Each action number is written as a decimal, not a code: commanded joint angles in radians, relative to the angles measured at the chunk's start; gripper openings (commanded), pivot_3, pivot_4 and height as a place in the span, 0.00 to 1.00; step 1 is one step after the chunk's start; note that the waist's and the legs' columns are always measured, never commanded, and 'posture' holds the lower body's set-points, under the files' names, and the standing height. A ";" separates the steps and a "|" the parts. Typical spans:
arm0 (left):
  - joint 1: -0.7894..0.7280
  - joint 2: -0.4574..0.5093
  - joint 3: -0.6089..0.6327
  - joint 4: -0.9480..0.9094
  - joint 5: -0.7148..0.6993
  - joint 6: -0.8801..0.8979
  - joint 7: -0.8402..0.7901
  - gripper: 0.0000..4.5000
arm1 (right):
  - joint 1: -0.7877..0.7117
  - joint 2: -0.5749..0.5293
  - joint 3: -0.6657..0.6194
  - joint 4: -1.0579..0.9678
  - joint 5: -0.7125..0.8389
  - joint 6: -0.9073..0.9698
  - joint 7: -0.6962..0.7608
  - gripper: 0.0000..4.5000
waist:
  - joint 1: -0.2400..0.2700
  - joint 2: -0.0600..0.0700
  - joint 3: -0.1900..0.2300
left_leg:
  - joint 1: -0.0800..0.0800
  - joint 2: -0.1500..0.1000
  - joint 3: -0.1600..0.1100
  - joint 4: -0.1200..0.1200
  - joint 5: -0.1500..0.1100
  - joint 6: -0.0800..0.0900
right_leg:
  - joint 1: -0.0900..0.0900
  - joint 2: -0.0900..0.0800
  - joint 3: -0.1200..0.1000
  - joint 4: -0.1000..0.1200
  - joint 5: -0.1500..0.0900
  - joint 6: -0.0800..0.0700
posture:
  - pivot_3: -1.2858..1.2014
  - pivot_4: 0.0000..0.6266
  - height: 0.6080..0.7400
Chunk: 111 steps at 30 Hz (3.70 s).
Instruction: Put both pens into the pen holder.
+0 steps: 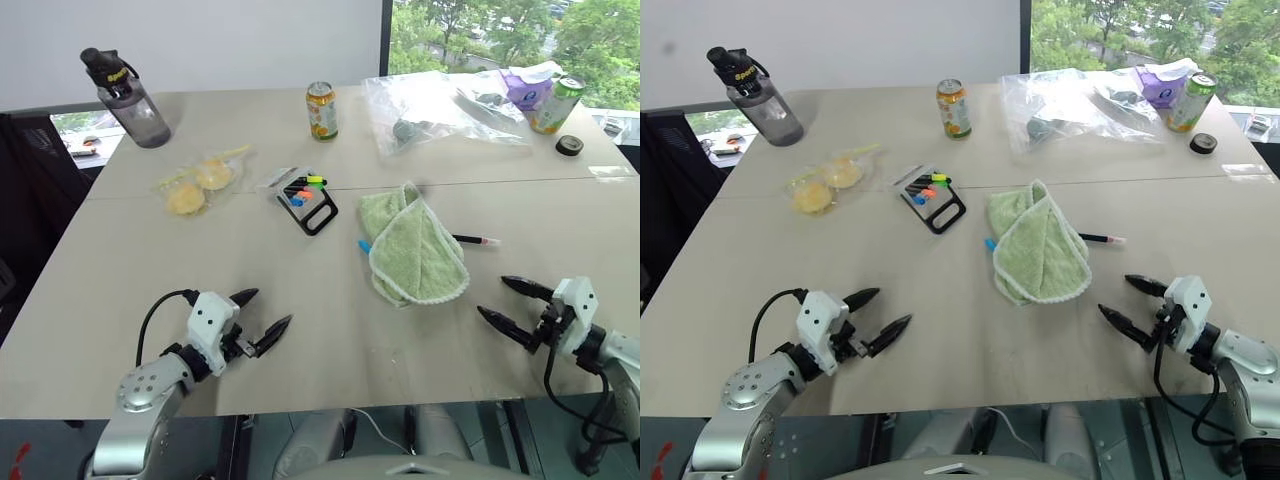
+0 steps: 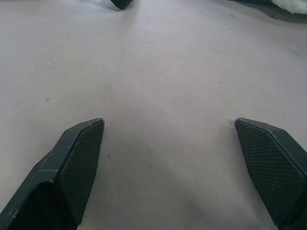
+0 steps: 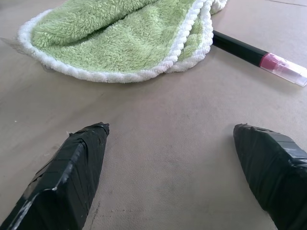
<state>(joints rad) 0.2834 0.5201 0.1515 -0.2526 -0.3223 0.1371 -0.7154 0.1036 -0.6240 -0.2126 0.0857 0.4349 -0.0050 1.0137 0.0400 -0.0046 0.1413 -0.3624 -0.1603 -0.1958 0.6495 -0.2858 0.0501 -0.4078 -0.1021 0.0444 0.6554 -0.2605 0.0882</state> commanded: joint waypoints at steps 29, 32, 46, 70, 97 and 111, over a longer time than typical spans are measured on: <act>-0.157 0.281 0.166 -0.226 -0.281 0.229 -0.201 1.00 | -0.547 0.066 0.527 -0.415 -0.252 0.820 -0.472 1.00 | -0.027 0.000 0.003 | -0.007 0.001 -0.001 0.000 0.000 -0.001 | -0.007 0.001 -0.001 -0.003 0.000 -0.001 | 0.52 0.24 0.99; -0.159 0.278 0.164 -0.235 -0.279 0.238 -0.193 1.00 | -0.543 0.094 0.490 -0.432 -0.218 0.877 -0.477 0.81 | -0.026 0.000 0.003 | -0.007 0.001 -0.001 0.000 0.000 -0.001 | -0.007 0.001 -0.001 -0.002 0.000 -0.001 | 0.52 0.24 0.99; -0.206 0.275 0.127 -0.212 -0.263 0.245 -0.194 1.00 | -0.534 0.198 0.267 -0.483 -0.026 0.804 -0.402 0.01 | -0.030 0.000 0.003 | -0.007 0.001 -0.001 0.001 0.000 -0.001 | -0.007 0.001 0.000 0.000 0.000 -0.001 | 0.52 0.24 0.99; -0.270 0.219 0.132 -0.212 -0.315 0.233 -0.218 1.00 | -0.837 0.224 -0.276 -0.043 0.085 0.280 -0.723 0.01 | -0.053 0.002 0.005 | -0.006 0.001 0.000 0.001 0.000 0.000 | -0.007 0.001 0.000 0.002 0.000 -0.001 | 0.52 0.24 0.99; -0.297 0.162 0.124 -0.187 -0.439 0.231 -0.281 1.00 | -0.742 -0.003 -0.242 0.149 -0.093 0.591 -0.898 0.99 | -0.056 0.004 0.005 | -0.005 0.001 0.004 0.002 0.000 0.000 | -0.008 0.001 0.004 0.004 0.000 -0.001 | 0.52 0.24 0.99; -0.278 0.139 0.104 -0.174 -0.414 0.198 -0.302 1.00 | -0.409 -0.583 -0.026 0.046 -0.082 0.706 -0.171 0.99 | -0.058 0.010 0.008 | -0.006 0.003 0.004 0.004 0.000 0.000 | -0.007 0.001 0.002 0.003 0.000 0.000 | 0.52 0.24 0.99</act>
<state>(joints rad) 0.0017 0.6580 0.2420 -0.4166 -0.7373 0.3572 -1.0086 -0.3074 -1.2043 -0.1831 0.1721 0.3337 0.7936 0.7799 -0.0181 0.0056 0.1493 -0.3683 -0.1570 -0.1906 0.6530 -0.2857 0.0497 -0.4147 -0.1002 0.0473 0.6583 -0.2603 0.0878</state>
